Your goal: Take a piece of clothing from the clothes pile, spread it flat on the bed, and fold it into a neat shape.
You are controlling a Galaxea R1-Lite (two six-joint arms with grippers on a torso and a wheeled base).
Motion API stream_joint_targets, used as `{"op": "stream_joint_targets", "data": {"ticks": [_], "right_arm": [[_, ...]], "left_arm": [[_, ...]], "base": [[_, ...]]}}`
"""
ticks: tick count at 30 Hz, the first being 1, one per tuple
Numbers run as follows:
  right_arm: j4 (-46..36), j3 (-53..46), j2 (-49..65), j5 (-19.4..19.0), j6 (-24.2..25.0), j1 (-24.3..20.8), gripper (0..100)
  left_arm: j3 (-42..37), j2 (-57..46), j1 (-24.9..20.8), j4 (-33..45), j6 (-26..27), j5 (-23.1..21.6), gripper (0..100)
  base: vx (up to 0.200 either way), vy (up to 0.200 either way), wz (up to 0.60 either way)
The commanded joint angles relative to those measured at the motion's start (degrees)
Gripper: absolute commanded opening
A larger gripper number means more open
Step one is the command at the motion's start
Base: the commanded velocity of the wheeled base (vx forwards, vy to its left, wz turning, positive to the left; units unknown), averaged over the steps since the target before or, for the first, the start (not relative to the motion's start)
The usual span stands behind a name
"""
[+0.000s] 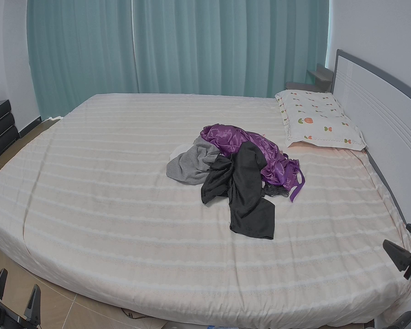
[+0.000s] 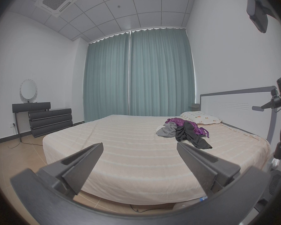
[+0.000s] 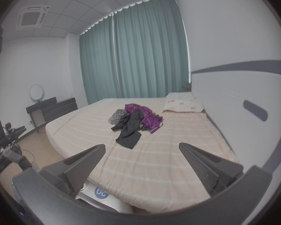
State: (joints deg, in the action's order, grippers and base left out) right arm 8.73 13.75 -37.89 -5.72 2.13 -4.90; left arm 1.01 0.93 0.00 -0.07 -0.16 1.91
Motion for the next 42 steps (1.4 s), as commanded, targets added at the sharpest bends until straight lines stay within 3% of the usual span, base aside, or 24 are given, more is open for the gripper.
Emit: {"op": "stream_joint_targets", "data": {"ticks": [1,12,22,29,42], "right_arm": [[10.9,4.3,-29.0,-1.1,6.6,-6.6,100],[27.9,16.6,-63.4,-0.3,14.5,-8.5,100],[31.2,32.7,-87.0,0.4,23.6,-9.2,100],[33.3,38.6,-95.7,0.4,29.3,-10.7,100],[38.0,40.9,-102.3,-0.3,31.4,-11.8,100]], "left_arm": [[-1.0,-0.9,0.0,0.0,0.0,0.0,100],[-1.0,-0.9,0.0,0.0,0.0,0.0,100],[-1.0,-0.9,0.0,0.0,0.0,0.0,100],[-1.0,-0.9,0.0,0.1,0.0,0.0,100],[-1.0,-0.9,0.0,0.0,0.0,0.0,100]], "base": [[0.0,0.0,0.0],[0.0,0.0,0.0],[0.0,0.0,0.0],[0.0,0.0,0.0],[0.0,0.0,0.0]]}}
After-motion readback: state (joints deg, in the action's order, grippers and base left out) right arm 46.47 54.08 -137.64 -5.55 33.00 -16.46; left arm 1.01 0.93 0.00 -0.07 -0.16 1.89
